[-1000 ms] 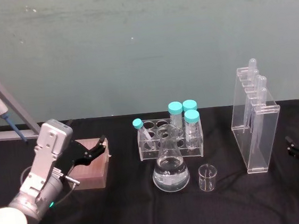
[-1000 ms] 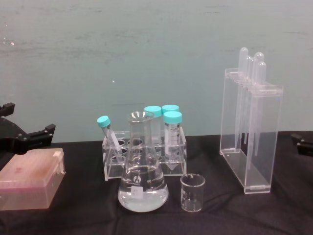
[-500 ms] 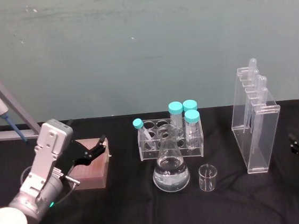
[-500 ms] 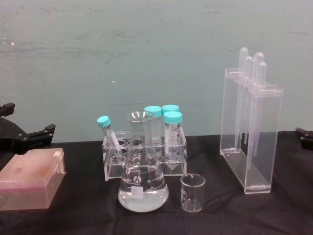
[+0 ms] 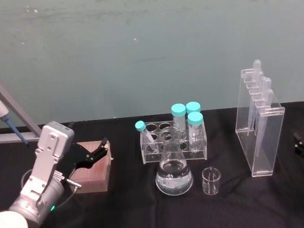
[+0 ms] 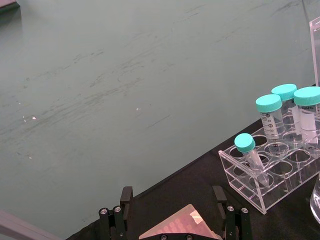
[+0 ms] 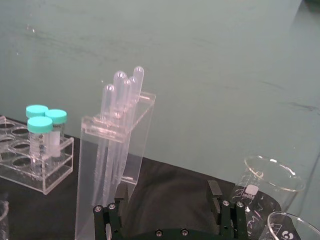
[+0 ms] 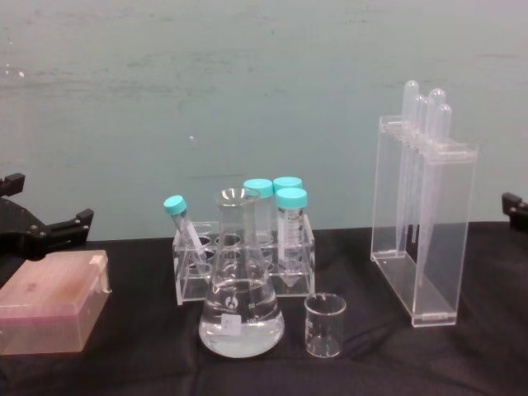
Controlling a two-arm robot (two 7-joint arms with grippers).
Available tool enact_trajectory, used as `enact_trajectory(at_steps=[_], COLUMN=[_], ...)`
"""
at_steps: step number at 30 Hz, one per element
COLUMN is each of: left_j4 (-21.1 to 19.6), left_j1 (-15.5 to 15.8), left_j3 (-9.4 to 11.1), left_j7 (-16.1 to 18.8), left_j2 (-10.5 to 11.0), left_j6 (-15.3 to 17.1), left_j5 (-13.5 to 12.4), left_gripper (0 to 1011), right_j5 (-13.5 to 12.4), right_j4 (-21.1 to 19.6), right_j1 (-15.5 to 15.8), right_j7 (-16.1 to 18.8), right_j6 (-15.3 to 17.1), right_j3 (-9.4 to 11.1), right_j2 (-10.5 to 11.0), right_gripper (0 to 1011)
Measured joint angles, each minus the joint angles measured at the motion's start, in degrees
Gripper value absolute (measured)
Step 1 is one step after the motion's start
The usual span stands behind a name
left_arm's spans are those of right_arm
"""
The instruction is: Place the experimental apparatus aside using one hand.
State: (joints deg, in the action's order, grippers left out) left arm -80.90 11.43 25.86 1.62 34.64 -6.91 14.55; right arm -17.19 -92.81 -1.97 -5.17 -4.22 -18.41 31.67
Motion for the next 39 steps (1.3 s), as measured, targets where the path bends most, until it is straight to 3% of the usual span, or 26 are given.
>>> enact_trajectory(at_steps=[5,14,26,39], left_j4=[0.00,0.00,0.00,0.00], left_j1=[0.00,0.00,0.00,0.00], left_j3=[0.00,0.00,0.00,0.00], left_j7=[0.00,0.00,0.00,0.00], left_j2=[0.00,0.00,0.00,0.00], left_j6=[0.00,0.00,0.00,0.00], left_j5=[0.00,0.00,0.00,0.00], left_gripper=[1000,1000,1000,1000], right_j5=[0.07,0.01,-0.25,2.86], right_j4=[-3.27,-5.30,-6.48,-6.24], right_j1=[2.19,3.45,3.73,2.42], right_j7=[-0.43,1.18,2.75,0.80], right_j6=[0.34,0.24,-1.59,-1.01], right_j3=[1.17,1.79,2.11,1.90], right_j2=[-0.22,-1.46,-5.38,-10.35], right_gripper=[1003,1003,1003,1003])
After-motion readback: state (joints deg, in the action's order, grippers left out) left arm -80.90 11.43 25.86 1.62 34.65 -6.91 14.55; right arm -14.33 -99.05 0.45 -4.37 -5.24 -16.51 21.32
